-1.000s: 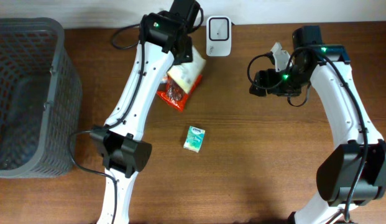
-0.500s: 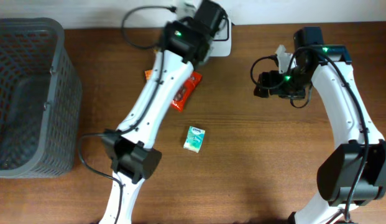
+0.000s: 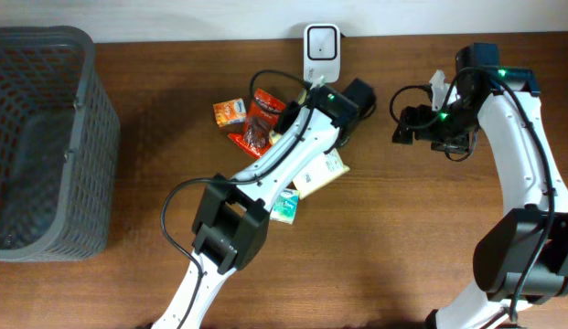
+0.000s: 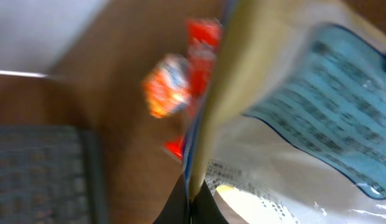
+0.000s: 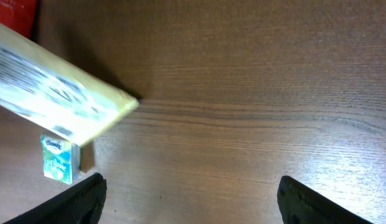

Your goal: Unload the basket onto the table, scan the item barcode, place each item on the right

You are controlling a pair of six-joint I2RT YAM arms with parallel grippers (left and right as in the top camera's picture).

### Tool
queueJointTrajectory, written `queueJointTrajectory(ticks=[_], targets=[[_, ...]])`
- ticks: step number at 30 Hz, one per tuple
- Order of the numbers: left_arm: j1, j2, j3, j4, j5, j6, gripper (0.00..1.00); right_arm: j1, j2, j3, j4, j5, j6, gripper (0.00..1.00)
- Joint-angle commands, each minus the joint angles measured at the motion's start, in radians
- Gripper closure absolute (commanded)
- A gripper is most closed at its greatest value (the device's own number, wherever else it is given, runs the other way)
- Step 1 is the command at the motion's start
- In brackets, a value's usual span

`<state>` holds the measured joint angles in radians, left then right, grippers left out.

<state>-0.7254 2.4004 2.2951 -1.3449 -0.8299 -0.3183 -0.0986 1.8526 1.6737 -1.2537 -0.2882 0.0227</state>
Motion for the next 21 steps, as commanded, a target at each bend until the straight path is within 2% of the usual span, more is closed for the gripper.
queueJointTrajectory(ticks=[1,3,6,8,11,13,18,21], targets=[[0.06,-0.039,0.188,-0.01,-0.199,0.002,1.0,0.0,0.002,0.021,-0.011,0.01,-0.008,0.11],[0.106,-0.039,0.307,-0.002,-0.216,0.055,1.0,0.0,0.002,0.021,-0.018,0.013,-0.015,0.11],[0.183,-0.039,0.435,0.069,-0.323,0.113,1.0,0.0,0.002,0.021,-0.022,0.012,-0.018,0.11],[0.226,-0.039,0.461,0.109,-0.309,0.165,1.0,0.0,0.002,0.021,-0.026,0.013,-0.019,0.11],[0.291,-0.037,0.425,0.089,-0.153,0.166,1.0,0.0,0.002,0.021,-0.027,0.012,-0.019,0.11],[0.324,-0.037,0.303,0.089,-0.033,0.126,1.0,0.0,0.002,0.021,-0.026,0.012,-0.018,0.11],[0.299,-0.037,0.116,0.097,0.117,0.117,1.0,0.0,0.002,0.021,-0.026,0.012,-0.018,0.11],[0.26,-0.037,0.082,0.093,0.227,0.118,1.0,0.0,0.002,0.021,-0.026,0.012,-0.018,0.11]])
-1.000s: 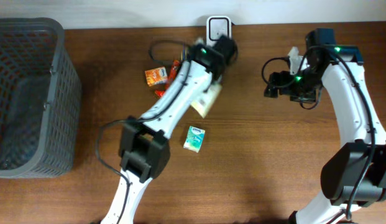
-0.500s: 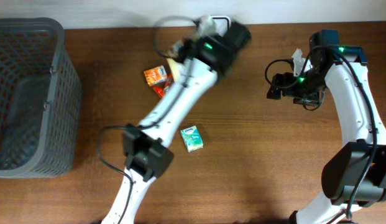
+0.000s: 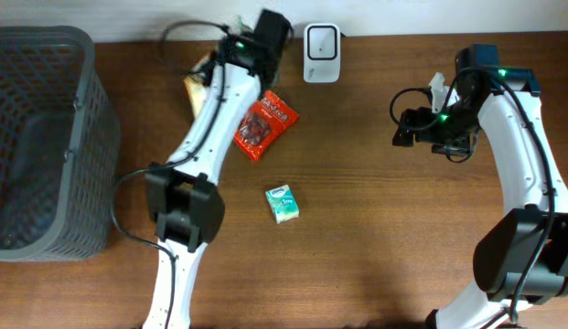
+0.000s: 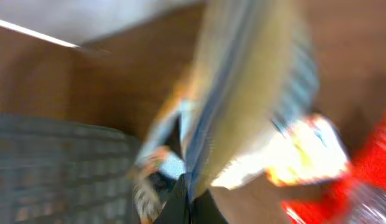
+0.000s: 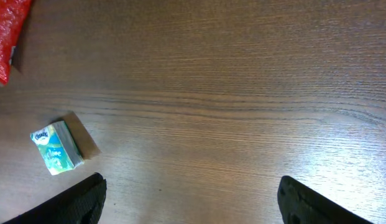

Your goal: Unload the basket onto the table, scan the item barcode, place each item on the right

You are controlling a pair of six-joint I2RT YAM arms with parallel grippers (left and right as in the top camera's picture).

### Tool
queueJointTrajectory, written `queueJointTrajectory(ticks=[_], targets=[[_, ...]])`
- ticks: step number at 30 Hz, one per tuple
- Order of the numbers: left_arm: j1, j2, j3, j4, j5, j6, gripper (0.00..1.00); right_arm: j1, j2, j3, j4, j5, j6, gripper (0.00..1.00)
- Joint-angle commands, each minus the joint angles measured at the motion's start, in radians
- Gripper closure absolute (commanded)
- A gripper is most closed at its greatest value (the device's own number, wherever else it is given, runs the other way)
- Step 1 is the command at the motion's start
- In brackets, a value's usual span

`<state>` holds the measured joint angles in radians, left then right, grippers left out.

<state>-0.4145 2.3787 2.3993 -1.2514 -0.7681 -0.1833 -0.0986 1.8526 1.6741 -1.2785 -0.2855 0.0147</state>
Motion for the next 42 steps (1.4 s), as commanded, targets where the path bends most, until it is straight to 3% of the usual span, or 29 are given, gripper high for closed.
queueJointTrajectory(ticks=[1,6,10,11,12,13,20,23,27,29,36,42], targets=[[-0.069,-0.015,-0.022,-0.001,0.192,-0.017,1.0,0.0,0.002,0.02,-0.002,0.009,-0.01,0.11],[-0.142,-0.016,-0.021,-0.001,0.209,-0.017,0.97,0.0,0.002,0.02,-0.009,0.009,-0.01,0.11],[-0.183,-0.016,-0.021,-0.024,0.371,-0.017,0.91,0.0,0.002,0.02,-0.012,0.006,-0.009,0.11],[-0.19,-0.016,-0.021,-0.024,0.413,-0.017,0.77,0.0,0.002,0.02,-0.015,0.006,-0.009,0.11],[-0.193,-0.016,-0.021,-0.023,0.427,-0.017,0.48,-0.001,0.002,0.02,-0.016,0.006,-0.009,0.11],[-0.194,-0.016,-0.019,-0.023,0.447,-0.017,0.25,-0.003,0.002,0.02,-0.019,0.006,-0.004,0.11],[-0.156,-0.053,0.144,-0.129,0.65,-0.018,0.24,-0.026,0.002,0.021,-0.015,-0.113,0.007,0.11],[-0.109,-0.091,0.272,-0.169,0.584,-0.064,0.23,0.006,0.002,0.021,0.02,-0.243,-0.04,0.11],[-0.026,-0.119,0.342,-0.18,0.436,-0.123,0.28,0.076,0.002,0.02,0.119,-0.252,-0.04,0.11],[0.023,-0.114,0.336,-0.182,0.447,-0.123,0.35,0.125,0.002,0.02,0.2,-0.24,0.005,0.11],[0.103,-0.095,0.19,-0.182,0.505,-0.123,0.34,0.276,0.066,0.019,0.44,-0.112,0.264,0.08],[0.143,-0.095,0.099,-0.179,0.507,-0.152,0.26,0.376,0.212,0.019,0.67,-0.103,0.337,0.09]])
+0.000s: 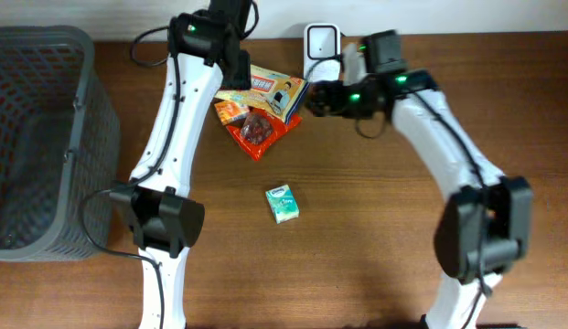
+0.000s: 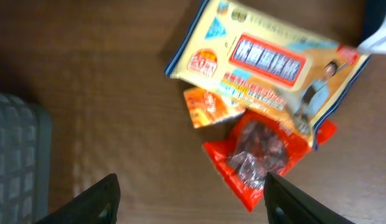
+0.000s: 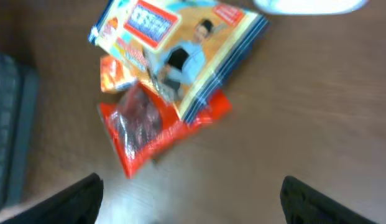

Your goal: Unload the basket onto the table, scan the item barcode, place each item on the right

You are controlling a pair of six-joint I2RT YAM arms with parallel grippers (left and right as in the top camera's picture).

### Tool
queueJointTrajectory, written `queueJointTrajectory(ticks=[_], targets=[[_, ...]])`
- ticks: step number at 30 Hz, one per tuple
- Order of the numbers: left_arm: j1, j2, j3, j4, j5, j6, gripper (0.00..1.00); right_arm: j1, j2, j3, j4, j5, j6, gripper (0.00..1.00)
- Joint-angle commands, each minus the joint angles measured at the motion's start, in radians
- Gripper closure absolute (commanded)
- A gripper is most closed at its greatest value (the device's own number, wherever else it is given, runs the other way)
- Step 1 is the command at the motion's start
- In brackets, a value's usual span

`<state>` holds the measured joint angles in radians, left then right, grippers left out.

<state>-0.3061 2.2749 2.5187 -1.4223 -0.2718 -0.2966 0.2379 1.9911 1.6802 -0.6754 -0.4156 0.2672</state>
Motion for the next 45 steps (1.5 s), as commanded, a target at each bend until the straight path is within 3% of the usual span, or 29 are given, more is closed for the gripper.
queueJointTrajectory(ticks=[1,7,13,14,19,22,25,26,29,34,36,39,41,45], targets=[[0.056,0.008,-0.02,-0.013,0.014,-0.057,0.26,0.054,0.107,0.013,0.116,0.028,0.109,0.09],[0.11,0.008,-0.02,-0.045,0.025,-0.058,0.19,0.097,0.197,0.013,0.286,0.024,0.145,0.17],[0.124,0.008,-0.02,-0.066,0.024,-0.058,0.18,0.164,0.275,0.013,0.389,0.116,-0.045,0.2],[0.124,0.008,-0.02,-0.068,0.025,-0.058,0.14,0.177,0.29,0.013,0.397,0.15,-0.073,0.2],[0.124,0.008,-0.02,-0.068,0.024,-0.058,0.14,0.208,0.322,0.013,0.421,0.264,-0.109,0.21],[0.124,0.008,-0.02,-0.069,0.024,-0.058,0.14,0.217,0.327,0.013,0.43,0.35,-0.133,0.27],[0.124,0.008,-0.02,-0.073,0.024,-0.058,0.14,0.216,0.328,0.013,0.43,0.412,-0.133,0.33],[0.124,0.008,-0.02,-0.076,0.023,-0.058,0.14,0.214,0.328,0.013,0.431,0.421,-0.133,0.43],[0.124,0.008,-0.02,-0.076,0.021,-0.058,0.14,0.214,0.328,0.013,0.43,0.42,-0.133,0.57],[0.124,0.008,-0.02,-0.076,0.021,-0.058,0.13,0.215,0.333,0.013,0.434,0.408,-0.132,0.62],[0.124,0.008,-0.02,-0.075,0.021,-0.058,0.13,0.215,0.34,0.013,0.438,0.379,-0.131,0.71],[0.124,0.008,-0.02,-0.076,0.021,-0.058,0.13,0.215,0.365,0.013,0.45,0.348,-0.128,0.77],[0.124,0.008,-0.02,-0.075,0.021,-0.058,0.13,0.215,0.371,0.013,0.44,0.348,-0.128,0.96],[0.124,0.008,-0.02,-0.072,0.021,-0.058,0.12,0.215,0.354,0.016,0.397,0.347,-0.128,0.96]])
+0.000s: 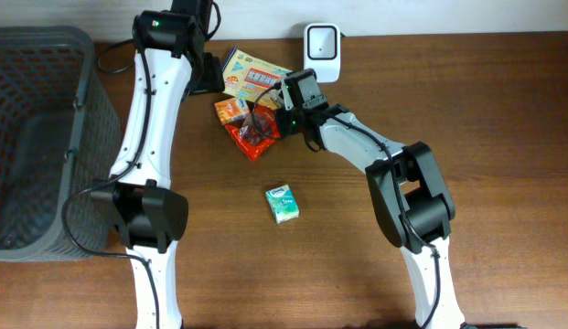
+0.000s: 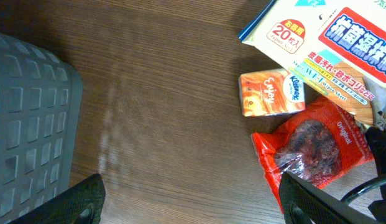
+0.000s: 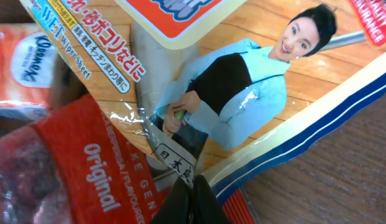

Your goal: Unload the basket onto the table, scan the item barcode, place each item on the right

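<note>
The wet wipes pack (image 1: 254, 73) lies face up at the back of the table, resting partly on a red snack bag (image 1: 256, 132). My right gripper (image 1: 284, 97) is shut on the pack's (image 3: 242, 81) lower right edge, its fingertips (image 3: 191, 198) pinched together on the seam. The white scanner (image 1: 321, 41) stands just right of the pack. My left gripper (image 1: 207, 73) hangs open to the pack's left with bare wood between its fingers (image 2: 81, 199). In the left wrist view the pack (image 2: 329, 43) shows at the top right.
An orange tissue pack (image 1: 230, 111) lies beside the red bag (image 2: 311, 146). A small green tissue pack (image 1: 282, 203) sits alone mid-table. A dark grey basket (image 1: 37, 137) fills the left side, with its rim (image 2: 25, 124) close to my left gripper.
My right gripper was open above the pack and is now low and shut on its edge. My left gripper, still open, has shifted left toward the basket. The pack sits slightly further left.
My left gripper first held the wipes pack near the scanner while the right arm waited at the far right. Then the left held it at the back left. Later the pack lay face up on the pile, both grippers open. Now the right grips it.
</note>
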You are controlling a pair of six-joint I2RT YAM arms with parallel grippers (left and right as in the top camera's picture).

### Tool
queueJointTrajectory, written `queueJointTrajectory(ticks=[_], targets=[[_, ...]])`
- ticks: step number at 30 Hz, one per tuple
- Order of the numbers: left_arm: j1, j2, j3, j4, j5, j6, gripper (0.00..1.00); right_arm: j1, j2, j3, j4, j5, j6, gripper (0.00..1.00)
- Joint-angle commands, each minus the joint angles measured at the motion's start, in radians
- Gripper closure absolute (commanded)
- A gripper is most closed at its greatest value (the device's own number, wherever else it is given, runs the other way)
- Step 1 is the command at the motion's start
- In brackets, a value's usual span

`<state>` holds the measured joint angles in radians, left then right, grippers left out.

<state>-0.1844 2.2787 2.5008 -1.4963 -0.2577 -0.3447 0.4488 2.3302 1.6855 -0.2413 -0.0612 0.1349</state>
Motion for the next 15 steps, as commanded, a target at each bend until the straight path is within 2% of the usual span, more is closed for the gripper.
queueJointTrajectory(ticks=[1,3,8,15], targets=[[0.003,0.004,-0.002,0.003,0.007,-0.01,0.12,0.004,0.006,0.011,-0.054,-0.013,0.004,0.96],[0.003,0.004,-0.002,0.003,0.007,-0.01,0.12,0.006,-0.027,0.011,-0.111,-0.026,0.004,0.96],[0.011,0.004,-0.002,0.007,0.007,-0.01,0.12,0.012,-0.171,0.015,-0.403,-0.036,0.042,0.96],[0.011,0.004,-0.002,0.01,0.007,-0.01,0.12,0.016,-0.207,0.015,-0.777,-0.037,0.092,0.96]])
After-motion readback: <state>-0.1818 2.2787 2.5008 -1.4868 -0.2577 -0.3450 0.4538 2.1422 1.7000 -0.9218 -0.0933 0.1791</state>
